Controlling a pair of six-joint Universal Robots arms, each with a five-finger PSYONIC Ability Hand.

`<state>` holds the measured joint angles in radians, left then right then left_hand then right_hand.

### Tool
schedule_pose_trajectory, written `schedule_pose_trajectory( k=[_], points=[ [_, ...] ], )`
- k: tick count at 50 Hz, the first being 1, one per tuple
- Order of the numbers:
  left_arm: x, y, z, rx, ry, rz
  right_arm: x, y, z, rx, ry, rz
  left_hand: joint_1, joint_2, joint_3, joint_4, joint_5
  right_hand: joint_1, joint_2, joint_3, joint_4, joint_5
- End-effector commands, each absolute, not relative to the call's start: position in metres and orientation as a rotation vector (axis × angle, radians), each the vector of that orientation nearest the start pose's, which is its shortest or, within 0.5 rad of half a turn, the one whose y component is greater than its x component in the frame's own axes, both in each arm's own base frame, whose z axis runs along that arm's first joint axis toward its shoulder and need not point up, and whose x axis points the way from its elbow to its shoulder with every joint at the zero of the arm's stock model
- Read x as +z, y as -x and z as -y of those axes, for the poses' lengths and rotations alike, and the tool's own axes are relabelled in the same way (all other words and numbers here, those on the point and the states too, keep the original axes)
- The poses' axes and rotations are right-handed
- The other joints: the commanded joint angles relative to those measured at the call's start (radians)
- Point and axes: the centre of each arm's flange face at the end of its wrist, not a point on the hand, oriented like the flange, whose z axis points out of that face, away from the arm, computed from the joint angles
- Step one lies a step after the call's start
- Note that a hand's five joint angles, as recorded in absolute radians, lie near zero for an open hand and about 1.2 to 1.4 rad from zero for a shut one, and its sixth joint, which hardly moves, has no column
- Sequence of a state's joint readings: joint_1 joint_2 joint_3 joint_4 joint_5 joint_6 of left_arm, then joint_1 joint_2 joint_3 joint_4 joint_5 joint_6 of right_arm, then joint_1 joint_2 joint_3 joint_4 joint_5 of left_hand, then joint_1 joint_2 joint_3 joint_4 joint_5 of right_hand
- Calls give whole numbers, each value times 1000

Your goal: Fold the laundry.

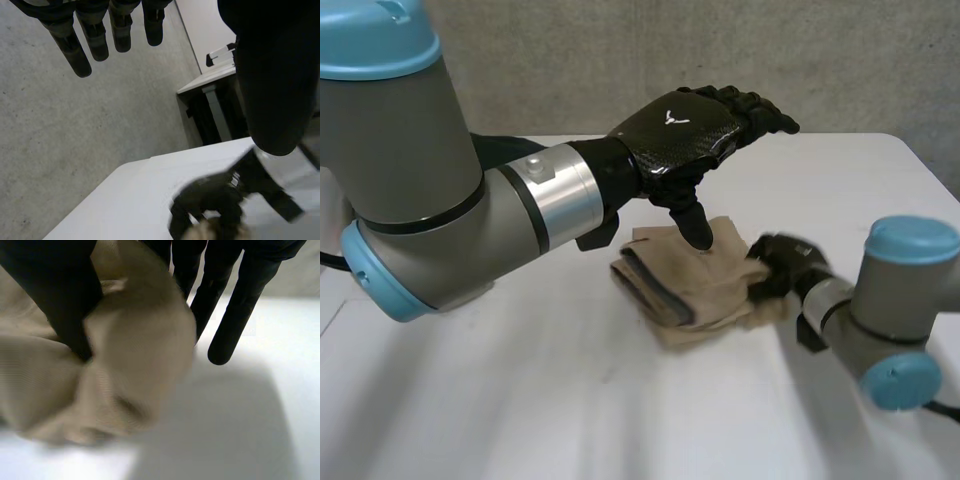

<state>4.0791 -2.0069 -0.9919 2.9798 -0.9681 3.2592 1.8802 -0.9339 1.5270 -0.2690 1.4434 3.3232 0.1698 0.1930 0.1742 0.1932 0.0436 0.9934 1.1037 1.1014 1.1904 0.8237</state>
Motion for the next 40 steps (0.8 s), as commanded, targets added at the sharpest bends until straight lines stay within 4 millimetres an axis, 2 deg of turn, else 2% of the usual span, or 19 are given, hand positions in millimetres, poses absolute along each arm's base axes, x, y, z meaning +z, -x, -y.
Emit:
schedule_pose_trajectory(
  k=[1,6,7,10,11,15,24,30,38,39,40],
  points=[
    [327,377,197,1526,1117,1405,153,-210,400,-1873,98,-2144,5,-18,0,-19,-44,403,293,295,206,398],
    [333,378,194,1540,1106,1379,153,-172,453,-1965,-19,-2198,5,-18,0,-19,-44,403,293,295,206,398],
    [336,377,195,1549,1098,1372,150,-158,471,-1998,-73,-2218,5,-18,0,-19,-44,403,293,295,206,398],
    [337,377,196,1553,1085,1370,146,-136,495,-2056,-164,-2246,5,-18,0,-19,-44,403,293,295,206,398],
    [338,377,196,1552,1080,1371,143,-121,508,-2082,-219,-2267,5,-18,0,-19,-44,403,293,295,206,398],
    [336,377,196,1546,1077,1381,134,-94,531,-2123,-301,-2297,5,-18,0,-19,-44,403,293,295,206,398],
    [331,374,196,1529,1082,1408,128,-69,547,-2212,-261,-2316,5,-18,0,-19,-44,403,293,295,206,398],
    [331,372,195,1523,1085,1415,128,-45,551,-2258,-312,-2319,5,-18,0,-19,-44,403,293,295,206,398],
    [332,372,195,1533,1083,1412,116,-44,548,-2196,-304,-2365,5,-18,0,-19,-44,403,293,295,206,398],
    [332,372,196,1532,1082,1413,118,-44,547,-2193,-302,-2366,5,-18,0,-19,-44,68,-42,-40,-129,63],
    [333,372,195,1534,1082,1411,119,-46,546,-2191,-297,-2367,5,-18,0,-19,-44,-493,-603,-601,-690,-498]
  ],
)
